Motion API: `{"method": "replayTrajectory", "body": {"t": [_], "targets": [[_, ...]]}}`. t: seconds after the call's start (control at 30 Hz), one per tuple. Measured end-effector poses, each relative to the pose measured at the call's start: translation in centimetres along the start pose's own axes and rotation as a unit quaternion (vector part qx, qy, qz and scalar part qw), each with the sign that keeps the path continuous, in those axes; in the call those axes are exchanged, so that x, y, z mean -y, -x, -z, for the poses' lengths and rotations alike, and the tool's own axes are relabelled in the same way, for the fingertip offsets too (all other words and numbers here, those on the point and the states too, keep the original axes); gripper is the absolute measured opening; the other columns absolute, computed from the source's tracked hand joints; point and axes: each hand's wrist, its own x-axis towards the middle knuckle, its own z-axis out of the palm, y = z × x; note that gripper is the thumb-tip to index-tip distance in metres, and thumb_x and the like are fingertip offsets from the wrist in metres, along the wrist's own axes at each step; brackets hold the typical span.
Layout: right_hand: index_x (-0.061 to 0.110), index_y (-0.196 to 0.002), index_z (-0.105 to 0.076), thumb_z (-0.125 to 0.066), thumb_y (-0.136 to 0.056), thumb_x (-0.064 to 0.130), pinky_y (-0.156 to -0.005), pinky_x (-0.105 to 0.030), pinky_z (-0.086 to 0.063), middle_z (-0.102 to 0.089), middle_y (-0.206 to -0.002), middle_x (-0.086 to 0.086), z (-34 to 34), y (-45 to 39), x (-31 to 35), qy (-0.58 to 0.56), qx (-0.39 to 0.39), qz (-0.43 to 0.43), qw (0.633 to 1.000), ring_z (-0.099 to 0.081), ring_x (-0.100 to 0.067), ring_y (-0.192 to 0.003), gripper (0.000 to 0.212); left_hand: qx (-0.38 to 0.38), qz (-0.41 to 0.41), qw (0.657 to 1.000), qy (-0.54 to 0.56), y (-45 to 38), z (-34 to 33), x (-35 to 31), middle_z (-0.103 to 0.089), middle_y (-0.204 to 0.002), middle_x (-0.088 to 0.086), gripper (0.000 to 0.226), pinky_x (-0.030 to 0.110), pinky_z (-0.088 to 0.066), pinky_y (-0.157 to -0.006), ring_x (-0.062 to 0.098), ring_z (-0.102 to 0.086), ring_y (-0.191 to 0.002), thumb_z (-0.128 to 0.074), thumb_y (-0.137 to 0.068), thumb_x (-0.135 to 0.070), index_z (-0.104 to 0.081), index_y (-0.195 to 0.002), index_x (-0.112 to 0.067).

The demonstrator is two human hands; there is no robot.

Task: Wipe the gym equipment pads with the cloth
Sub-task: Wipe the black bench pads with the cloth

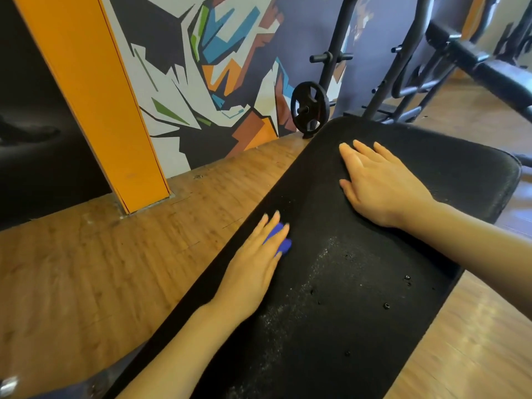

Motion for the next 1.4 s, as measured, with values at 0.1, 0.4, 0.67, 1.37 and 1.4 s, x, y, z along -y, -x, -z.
{"method": "replayTrajectory", "body": {"t": [0.1,0.4,0.67,1.37,1.4], "targets": [[0.003,-0.15,-0.017,-0.038,-0.099,0.033,-0.118,-0.04,-0.011,-0.032,-0.152,-0.015,0.0,0.0,-0.1,-0.001,0.0,-0.002,1.0,-0.02,-0.027,-0.145,0.063,-0.039,0.038,0.998,-0.034,-6.8,-0.7,-1.5,-0.004,-0.159,-0.008,0.051,0.021,-0.002,-0.116,0.006,0.003,-0.146,-0.042,-0.103,-0.018,-0.025,-0.15,-0.022],[0.002,-0.15,-0.017,-0.038,-0.1,0.033,-0.118,-0.041,-0.012,-0.03,-0.153,-0.015,0.2,0.2,-0.1,-0.008,0.002,0.006,1.0,-0.02,-0.027,-0.145,0.062,0.03,-0.008,1.0,-0.001,2.0,-0.2,-1.9,0.003,-0.155,-0.019,0.057,0.0,0.006,-0.105,-0.012,0.016,-0.139,-0.044,-0.102,-0.013,-0.012,-0.144,-0.033],[0.002,-0.15,-0.017,-0.039,-0.099,0.032,-0.119,-0.039,-0.011,-0.028,-0.154,-0.013,-0.1,0.0,-0.2,-0.011,-0.004,0.004,1.0,-0.018,-0.025,-0.145,0.063,-0.041,0.045,0.998,-0.023,-6.4,-1.4,-4.4,-0.006,-0.161,-0.008,0.05,0.015,0.0,-0.112,0.0,0.009,-0.141,-0.04,-0.103,-0.017,-0.024,-0.15,-0.023],[0.005,-0.151,-0.018,-0.04,-0.099,0.036,-0.119,-0.038,-0.011,-0.029,-0.154,-0.014,0.2,0.1,-0.2,-0.022,-0.004,-0.005,1.0,-0.019,-0.024,-0.145,0.064,-0.054,0.163,0.983,0.056,-0.8,-0.5,-5.5,0.002,-0.16,-0.007,0.02,0.042,-0.014,-0.115,0.013,0.0,-0.146,-0.066,-0.089,-0.032,-0.048,-0.096,-0.026],[0.006,-0.151,-0.017,-0.039,-0.099,0.036,-0.119,-0.038,-0.011,-0.029,-0.155,-0.014,0.2,0.2,-0.2,-0.022,-0.004,-0.005,1.0,-0.019,-0.023,-0.145,0.064,-0.078,0.144,0.984,0.067,-0.9,-0.5,-5.6,-0.008,-0.159,-0.005,0.02,0.038,-0.019,-0.113,0.015,-0.01,-0.144,-0.067,-0.088,-0.026,-0.048,-0.095,-0.025]]}}
